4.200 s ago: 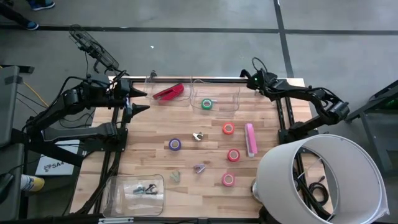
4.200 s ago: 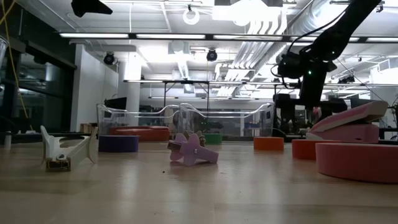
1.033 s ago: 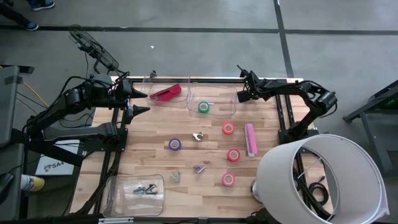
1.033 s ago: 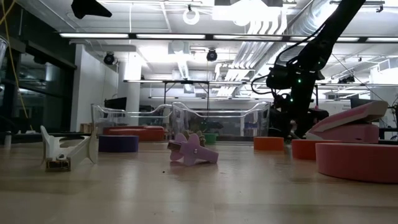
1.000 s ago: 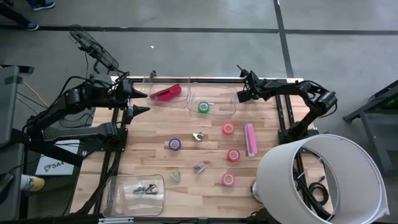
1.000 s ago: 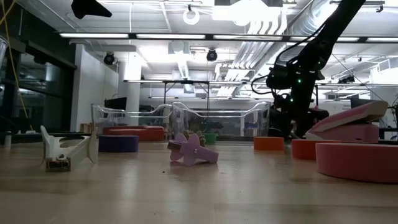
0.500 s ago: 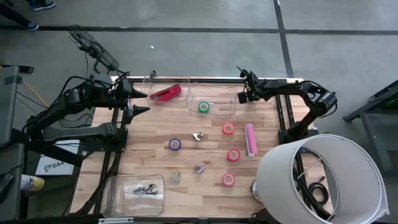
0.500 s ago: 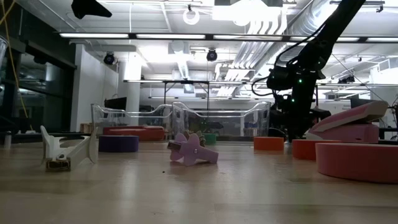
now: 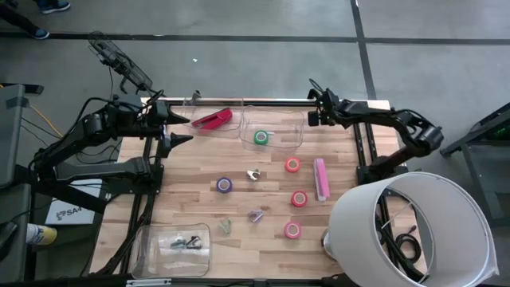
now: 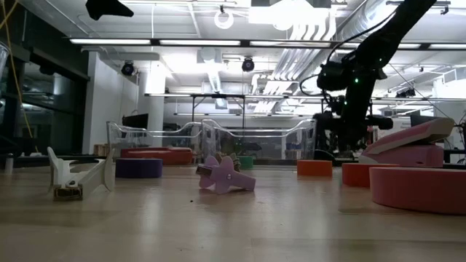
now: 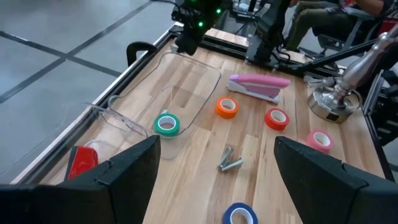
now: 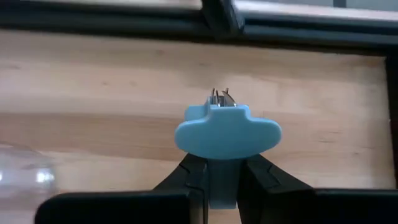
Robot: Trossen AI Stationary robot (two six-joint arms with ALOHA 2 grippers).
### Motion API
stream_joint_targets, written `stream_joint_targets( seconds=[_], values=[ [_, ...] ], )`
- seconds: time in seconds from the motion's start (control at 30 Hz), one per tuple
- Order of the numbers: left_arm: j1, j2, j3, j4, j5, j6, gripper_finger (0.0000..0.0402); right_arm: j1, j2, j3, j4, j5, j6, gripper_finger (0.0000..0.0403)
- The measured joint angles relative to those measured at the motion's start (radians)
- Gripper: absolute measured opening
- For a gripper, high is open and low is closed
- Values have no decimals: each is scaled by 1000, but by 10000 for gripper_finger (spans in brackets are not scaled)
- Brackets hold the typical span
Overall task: Pick and place Stapler, Stapler remover, tape
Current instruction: Put the blue stapler remover into the bottom transparent bin
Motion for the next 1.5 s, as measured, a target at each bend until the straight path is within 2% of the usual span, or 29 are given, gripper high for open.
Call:
stream_joint_targets(
  seconds=[0.3,0.6,0.93,1.07,1.2,1.37,1.5],
  values=[
    [0,0,0,0,-7,2,310,13,-173,0,36,12,-7,34],
    [0,0,0,-3,-9,4,310,148,-289,0,249,-125,-142,34],
    [0,0,0,-17,4,-51,310,308,-299,0,504,-362,-294,34],
    [0,0,0,-1,-3,-65,310,350,-299,0,613,-465,-297,34],
    [0,12,0,41,-5,-142,310,386,-299,0,703,-535,-297,34],
    [0,51,0,148,-6,-187,310,424,-299,0,809,-557,-285,34],
    [0,124,0,253,7,-201,310,455,-299,0,876,-535,-269,34]
  ],
)
